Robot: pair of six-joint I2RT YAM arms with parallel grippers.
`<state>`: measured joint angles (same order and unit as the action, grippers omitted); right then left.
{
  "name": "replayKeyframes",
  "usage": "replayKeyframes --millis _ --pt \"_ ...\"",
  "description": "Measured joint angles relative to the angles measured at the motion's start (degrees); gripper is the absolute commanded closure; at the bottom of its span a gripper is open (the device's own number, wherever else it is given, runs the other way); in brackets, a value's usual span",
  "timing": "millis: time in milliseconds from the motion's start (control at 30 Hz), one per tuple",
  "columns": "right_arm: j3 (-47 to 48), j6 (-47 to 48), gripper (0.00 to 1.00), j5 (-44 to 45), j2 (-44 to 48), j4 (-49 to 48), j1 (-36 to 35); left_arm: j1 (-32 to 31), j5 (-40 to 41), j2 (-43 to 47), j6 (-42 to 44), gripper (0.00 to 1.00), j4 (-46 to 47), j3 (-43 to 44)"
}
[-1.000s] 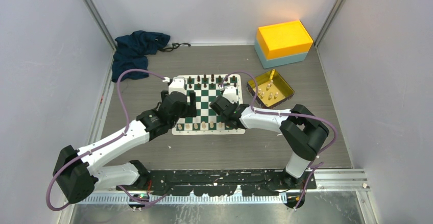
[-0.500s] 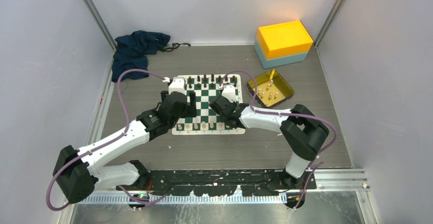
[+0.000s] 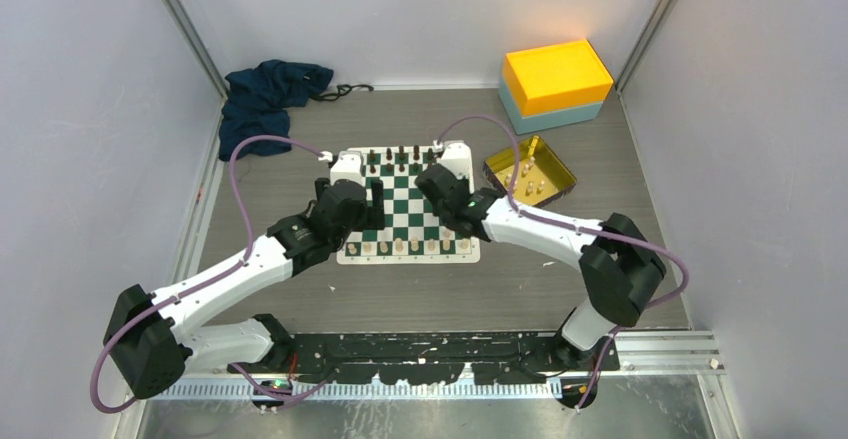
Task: Set up the chess pieces on the board
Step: Adjust the chess piece on the chessboard, then pick up the chess piece from the storage box.
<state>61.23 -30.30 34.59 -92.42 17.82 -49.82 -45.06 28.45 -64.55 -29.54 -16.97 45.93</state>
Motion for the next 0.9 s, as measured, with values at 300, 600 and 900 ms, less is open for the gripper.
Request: replayKeyframes --millis 300,600,900 --pt "-0.57 0.07 0.49 0.66 7.17 0.35 17.16 0.0 0.0 -2.08 0.0 0.14 0.0 1.6" --pt "-2.54 0.0 0.44 -2.89 7.52 0.24 28.46 0.0 -0.04 -4.61 -0.04 0.0 0.44 2.71" --pt "-5.01 -0.33 0.47 -6.56 3.15 -1.44 33.62 0.0 -0.07 -5.51 -0.02 0.01 0.87 2.71"
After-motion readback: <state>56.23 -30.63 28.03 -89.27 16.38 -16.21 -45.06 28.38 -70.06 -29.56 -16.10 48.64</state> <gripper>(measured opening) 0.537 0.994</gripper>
